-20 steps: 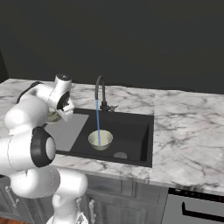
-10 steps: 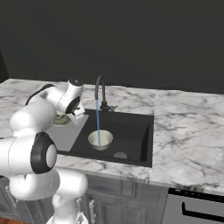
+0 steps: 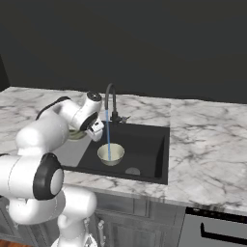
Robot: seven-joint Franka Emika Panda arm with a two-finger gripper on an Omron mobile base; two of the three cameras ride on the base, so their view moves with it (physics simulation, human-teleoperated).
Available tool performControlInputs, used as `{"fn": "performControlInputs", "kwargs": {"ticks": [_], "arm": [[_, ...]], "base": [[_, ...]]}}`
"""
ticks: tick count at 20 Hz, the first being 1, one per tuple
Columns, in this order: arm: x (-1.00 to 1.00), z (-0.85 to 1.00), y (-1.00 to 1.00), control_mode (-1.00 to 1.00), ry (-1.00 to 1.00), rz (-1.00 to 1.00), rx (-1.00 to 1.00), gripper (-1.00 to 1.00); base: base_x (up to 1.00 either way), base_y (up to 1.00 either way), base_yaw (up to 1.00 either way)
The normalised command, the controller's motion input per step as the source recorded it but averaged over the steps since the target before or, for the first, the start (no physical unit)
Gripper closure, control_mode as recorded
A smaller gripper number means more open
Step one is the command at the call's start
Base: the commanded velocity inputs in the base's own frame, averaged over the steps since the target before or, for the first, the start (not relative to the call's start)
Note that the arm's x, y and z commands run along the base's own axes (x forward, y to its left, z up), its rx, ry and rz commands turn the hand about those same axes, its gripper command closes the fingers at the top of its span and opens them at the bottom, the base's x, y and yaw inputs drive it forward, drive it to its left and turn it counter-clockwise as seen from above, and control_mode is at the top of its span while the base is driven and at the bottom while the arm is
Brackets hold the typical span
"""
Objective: Rinse each bowl for a few seconds and place them down in the sink or on the counter.
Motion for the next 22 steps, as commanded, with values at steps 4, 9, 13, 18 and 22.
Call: {"fn": "performControlInputs", "kwargs": {"ticks": [4, 9, 13, 18, 22], "arm": [[0.05, -0.03, -0.36, -1.00, -0.08, 0.03, 0.00, 1.00], [0.11, -0.05, -0.34, -1.00, -0.07, 0.05, 0.00, 1.00], [0.20, -0.05, -0.30, -1.00, -0.04, 0.09, 0.02, 1.00], [0.35, -0.06, -0.21, -1.00, 0.01, 0.09, 0.02, 1.00], [0.33, -0.03, -0.18, -1.00, 0.00, 0.09, 0.02, 1.00]], "base": [[0.00, 0.00, 0.00], [0.00, 0.00, 0.00], [0.00, 0.00, 0.00], [0.00, 0.00, 0.00], [0.00, 0.00, 0.00]]}}
